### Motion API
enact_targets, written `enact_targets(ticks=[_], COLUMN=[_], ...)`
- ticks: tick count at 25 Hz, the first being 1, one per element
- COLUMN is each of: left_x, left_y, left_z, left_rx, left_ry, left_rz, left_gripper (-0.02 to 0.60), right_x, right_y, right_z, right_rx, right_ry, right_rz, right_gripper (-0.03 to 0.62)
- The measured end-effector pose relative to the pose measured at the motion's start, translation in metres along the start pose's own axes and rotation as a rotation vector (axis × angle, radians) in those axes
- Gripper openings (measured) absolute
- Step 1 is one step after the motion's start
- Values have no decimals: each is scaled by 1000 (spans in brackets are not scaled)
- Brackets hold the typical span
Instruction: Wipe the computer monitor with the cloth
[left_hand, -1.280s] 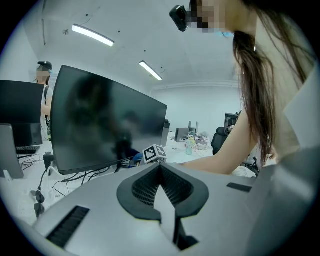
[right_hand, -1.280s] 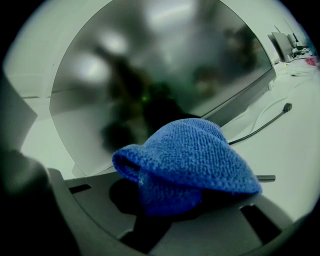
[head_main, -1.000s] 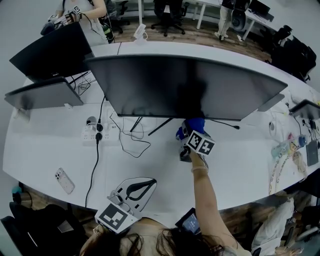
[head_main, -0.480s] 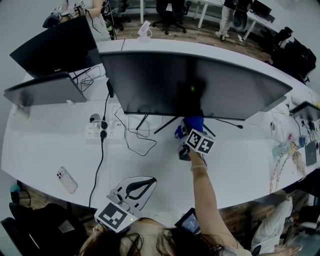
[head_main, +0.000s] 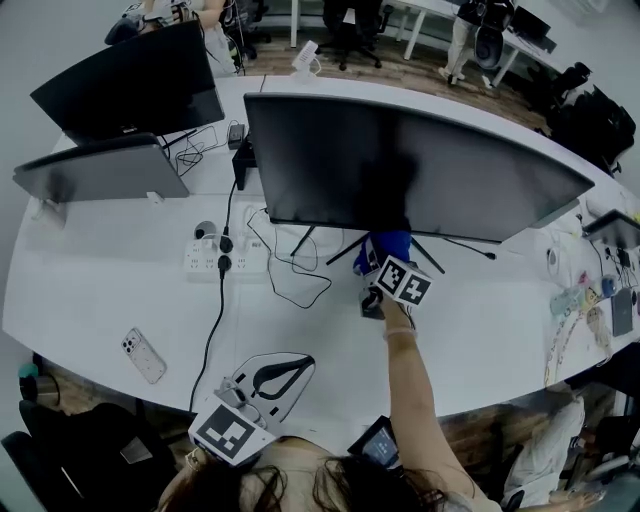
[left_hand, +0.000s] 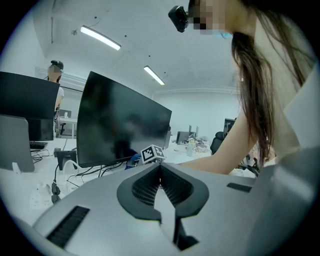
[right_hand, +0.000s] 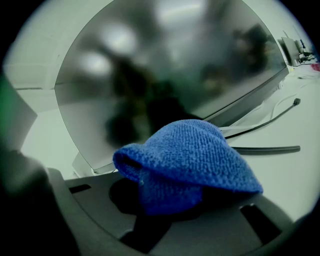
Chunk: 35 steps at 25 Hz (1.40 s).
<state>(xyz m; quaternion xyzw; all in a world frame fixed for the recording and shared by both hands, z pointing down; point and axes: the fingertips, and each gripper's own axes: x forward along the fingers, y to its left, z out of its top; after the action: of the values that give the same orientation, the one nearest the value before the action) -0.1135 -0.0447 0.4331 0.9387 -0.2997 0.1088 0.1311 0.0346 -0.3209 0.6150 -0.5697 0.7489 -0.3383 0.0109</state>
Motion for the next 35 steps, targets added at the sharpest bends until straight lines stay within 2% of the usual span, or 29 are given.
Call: enact_targets(ticks=[9, 16, 25, 35], left_x=[-16, -10, 6, 14], left_y=[7, -2, -15, -26], left_z=[1, 5, 23, 18], left_rx=[1, -16, -22, -46], left_ry=[-12, -11, -26, -13], left_rz=[-14, 4, 88, 216], left_gripper=[9, 9, 9, 9], right_x=[5, 10, 14, 22], right_y=[15, 26, 35, 47], right_z=[-6, -14, -17, -26], right_rx=[-10, -24, 6, -1], right_ry=[9, 46, 72, 65], right_rz=[-12, 13, 70, 125], right_gripper=[86, 86, 86, 86])
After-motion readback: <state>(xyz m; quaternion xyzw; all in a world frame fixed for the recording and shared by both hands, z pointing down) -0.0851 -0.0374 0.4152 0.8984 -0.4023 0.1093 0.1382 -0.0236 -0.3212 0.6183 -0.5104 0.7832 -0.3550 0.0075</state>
